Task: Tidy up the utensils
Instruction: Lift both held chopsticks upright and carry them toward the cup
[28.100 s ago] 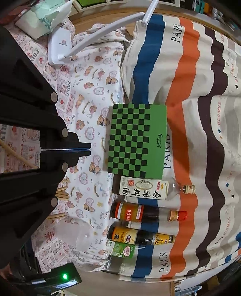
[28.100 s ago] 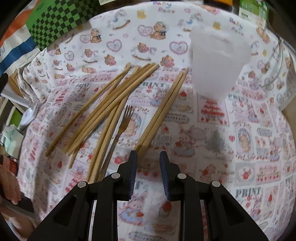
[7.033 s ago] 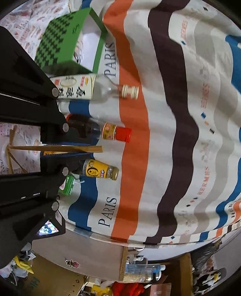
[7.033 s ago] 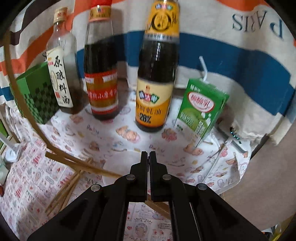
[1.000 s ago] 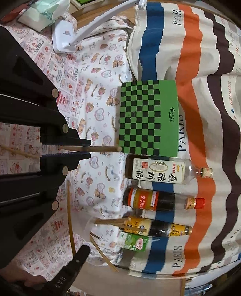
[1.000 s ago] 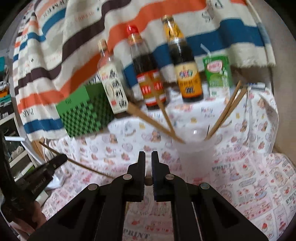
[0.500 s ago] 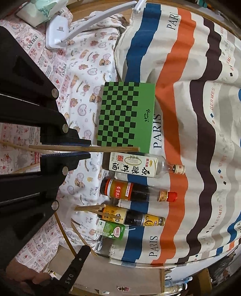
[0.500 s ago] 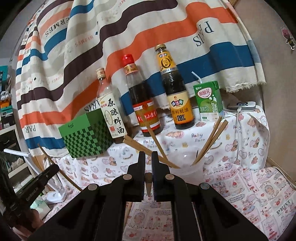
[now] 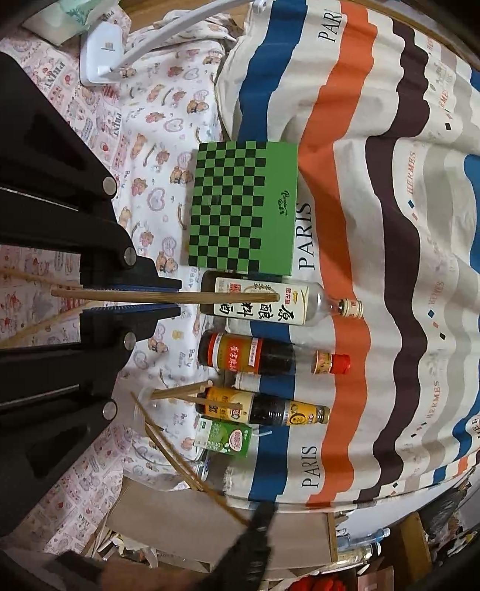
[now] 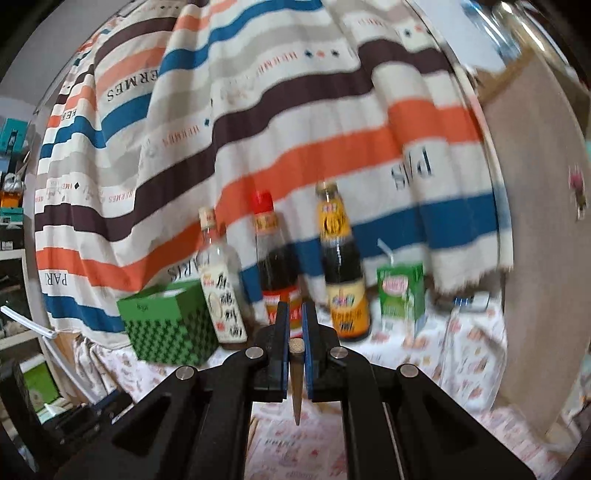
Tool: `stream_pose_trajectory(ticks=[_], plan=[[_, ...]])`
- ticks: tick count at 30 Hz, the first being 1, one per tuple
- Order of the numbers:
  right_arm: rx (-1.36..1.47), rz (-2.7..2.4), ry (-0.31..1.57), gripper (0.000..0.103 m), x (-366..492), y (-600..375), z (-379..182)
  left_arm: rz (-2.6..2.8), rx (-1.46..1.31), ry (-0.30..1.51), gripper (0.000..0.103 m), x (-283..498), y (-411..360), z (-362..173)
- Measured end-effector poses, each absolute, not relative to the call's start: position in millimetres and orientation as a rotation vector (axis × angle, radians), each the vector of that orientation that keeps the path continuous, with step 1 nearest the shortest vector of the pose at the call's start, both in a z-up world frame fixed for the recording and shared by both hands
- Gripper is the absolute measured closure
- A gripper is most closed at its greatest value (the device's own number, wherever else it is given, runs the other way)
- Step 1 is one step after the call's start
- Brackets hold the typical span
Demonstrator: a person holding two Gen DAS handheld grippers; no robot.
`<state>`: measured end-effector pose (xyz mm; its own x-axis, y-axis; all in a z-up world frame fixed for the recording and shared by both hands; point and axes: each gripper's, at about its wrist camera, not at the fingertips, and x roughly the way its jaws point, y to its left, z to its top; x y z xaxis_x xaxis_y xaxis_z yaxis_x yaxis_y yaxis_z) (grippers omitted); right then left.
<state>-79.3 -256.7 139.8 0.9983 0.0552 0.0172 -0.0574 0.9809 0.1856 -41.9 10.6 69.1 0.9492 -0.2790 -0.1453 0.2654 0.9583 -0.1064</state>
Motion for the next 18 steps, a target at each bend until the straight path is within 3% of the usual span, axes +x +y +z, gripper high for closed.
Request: stream_pose_trajectory(ticks=[8, 18], plan=[[0.101, -0.002, 0.005, 0.096, -47, -258, 174, -0.29, -0.101, 0.164, 0.098, -40, 15, 69], [0.116, 0.001, 0.306, 0.096, 37, -273, 133, -0.282, -0.131, 0.164, 0.098, -39, 21, 69]])
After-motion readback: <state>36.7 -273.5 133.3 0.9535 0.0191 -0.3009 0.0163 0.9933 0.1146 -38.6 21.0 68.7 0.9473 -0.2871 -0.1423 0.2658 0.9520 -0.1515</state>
